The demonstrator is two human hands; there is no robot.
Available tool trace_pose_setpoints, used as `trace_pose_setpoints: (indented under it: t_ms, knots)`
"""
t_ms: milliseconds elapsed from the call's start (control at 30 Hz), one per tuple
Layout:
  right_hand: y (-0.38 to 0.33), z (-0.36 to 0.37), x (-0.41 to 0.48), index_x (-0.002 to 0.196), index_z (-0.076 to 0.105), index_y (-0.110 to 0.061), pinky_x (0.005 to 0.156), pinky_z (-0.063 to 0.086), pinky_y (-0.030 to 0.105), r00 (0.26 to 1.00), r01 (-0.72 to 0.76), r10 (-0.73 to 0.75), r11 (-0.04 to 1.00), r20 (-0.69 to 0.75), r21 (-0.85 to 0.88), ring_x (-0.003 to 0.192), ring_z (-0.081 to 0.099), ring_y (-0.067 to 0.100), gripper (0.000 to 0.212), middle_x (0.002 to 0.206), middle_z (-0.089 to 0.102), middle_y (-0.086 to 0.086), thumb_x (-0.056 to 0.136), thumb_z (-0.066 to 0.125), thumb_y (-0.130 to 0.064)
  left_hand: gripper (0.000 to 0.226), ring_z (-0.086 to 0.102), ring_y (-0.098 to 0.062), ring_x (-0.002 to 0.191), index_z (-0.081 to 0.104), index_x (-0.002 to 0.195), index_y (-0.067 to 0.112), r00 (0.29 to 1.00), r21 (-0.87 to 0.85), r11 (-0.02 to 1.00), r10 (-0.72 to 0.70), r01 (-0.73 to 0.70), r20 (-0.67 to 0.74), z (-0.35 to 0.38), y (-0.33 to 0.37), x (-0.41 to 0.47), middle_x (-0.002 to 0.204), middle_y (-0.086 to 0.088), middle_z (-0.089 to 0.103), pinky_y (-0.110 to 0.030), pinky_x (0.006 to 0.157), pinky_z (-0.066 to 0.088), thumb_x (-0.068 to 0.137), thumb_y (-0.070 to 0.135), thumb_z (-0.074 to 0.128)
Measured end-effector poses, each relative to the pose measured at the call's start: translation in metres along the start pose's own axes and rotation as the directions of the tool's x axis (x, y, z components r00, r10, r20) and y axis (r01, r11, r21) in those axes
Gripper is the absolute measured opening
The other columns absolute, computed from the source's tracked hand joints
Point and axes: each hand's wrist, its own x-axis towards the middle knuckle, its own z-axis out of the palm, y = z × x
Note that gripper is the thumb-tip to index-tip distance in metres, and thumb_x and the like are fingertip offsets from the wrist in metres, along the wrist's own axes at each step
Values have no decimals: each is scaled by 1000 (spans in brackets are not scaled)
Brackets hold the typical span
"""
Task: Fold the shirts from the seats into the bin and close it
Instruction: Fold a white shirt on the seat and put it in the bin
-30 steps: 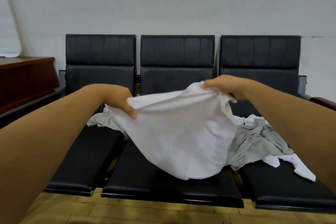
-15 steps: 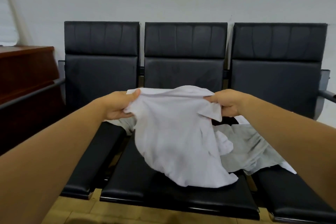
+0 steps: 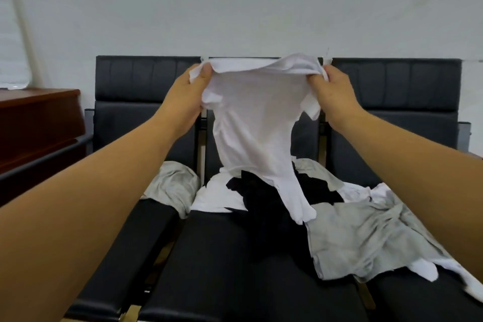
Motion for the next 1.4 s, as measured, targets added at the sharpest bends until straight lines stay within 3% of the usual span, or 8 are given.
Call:
trace_pose_setpoints:
  t_ms: [100, 267, 500, 633, 767, 1067, 1233, 1400]
  knots:
    - [39, -4, -28, 97, 68, -4, 69, 50, 35, 962, -193, 217, 970, 166, -145, 83, 64, 27, 21, 92, 69, 12, 92, 62, -24, 27, 71, -19, 101, 72, 109, 29, 984, 253, 957, -166, 145, 63, -8, -19, -39, 103, 5, 77, -34, 88, 55, 94, 50, 64]
    - [108, -4, -123, 80, 70, -8, 67, 50, 35, 595, -134, 558, 778, 578, -613, 75, 63, 20, 23, 82, 69, 6, 83, 75, -30, 35, 69, -7, 90, 75, 98, 19, 726, 721, 642, -622, 259, 293, -14, -85, -127, 94, 5, 76, -30, 88, 54, 88, 52, 69]
    - [162, 12, -213, 89, 66, -21, 69, 56, 28, 201, -58, 750, 651, 630, -757, 81, 63, 13, 34, 91, 66, -6, 71, 86, -42, 11, 63, -10, 88, 73, 93, 23, 372, 749, 549, -827, 371, 422, -7, -190, -219, 93, 6, 71, -22, 76, 52, 89, 31, 66]
    - [190, 24, -199, 87, 63, -8, 57, 42, 23, 493, -62, 729, 573, 474, -817, 76, 56, 18, 47, 84, 58, 2, 87, 67, -54, 8, 63, -11, 93, 68, 96, 23, 687, 790, 514, -707, 335, 168, -6, -223, -211, 98, 7, 68, -22, 77, 48, 90, 22, 62]
    - [238, 39, -176, 81, 54, -2, 59, 43, 30, 771, -356, 616, 627, 161, -692, 83, 62, 31, 36, 75, 56, 6, 94, 60, -36, 13, 61, -19, 102, 64, 103, 15, 771, 733, 503, -635, 458, -46, 11, -241, -181, 105, 0, 66, -28, 83, 47, 93, 16, 57]
    - [298, 65, -140, 128, 49, 1, 84, 50, 38, 755, -603, 650, 636, -87, -481, 108, 60, 33, 59, 120, 59, 14, 89, 68, -39, 66, 53, -27, 120, 41, 144, 8, 733, 522, 564, -652, 640, -195, 54, -310, -136, 136, -11, 52, -31, 86, 41, 92, 39, 66]
    - [300, 65, -142, 93, 59, -9, 66, 46, 29, 834, -546, 545, 790, -87, -279, 81, 59, 21, 18, 88, 61, 2, 91, 67, -26, 24, 58, -26, 95, 59, 95, 15, 807, 778, 439, -573, 448, -142, 66, -338, -135, 90, -3, 63, -34, 72, 45, 93, 39, 63]
    - [297, 53, -146, 97, 67, -4, 84, 56, 41, 794, -608, 605, 788, -62, -97, 85, 67, 27, 22, 96, 71, 11, 91, 69, -25, 18, 60, -23, 89, 58, 88, 12, 690, 156, 676, -721, 720, -60, 46, -318, -121, 89, -4, 63, -30, 80, 47, 98, 26, 60]
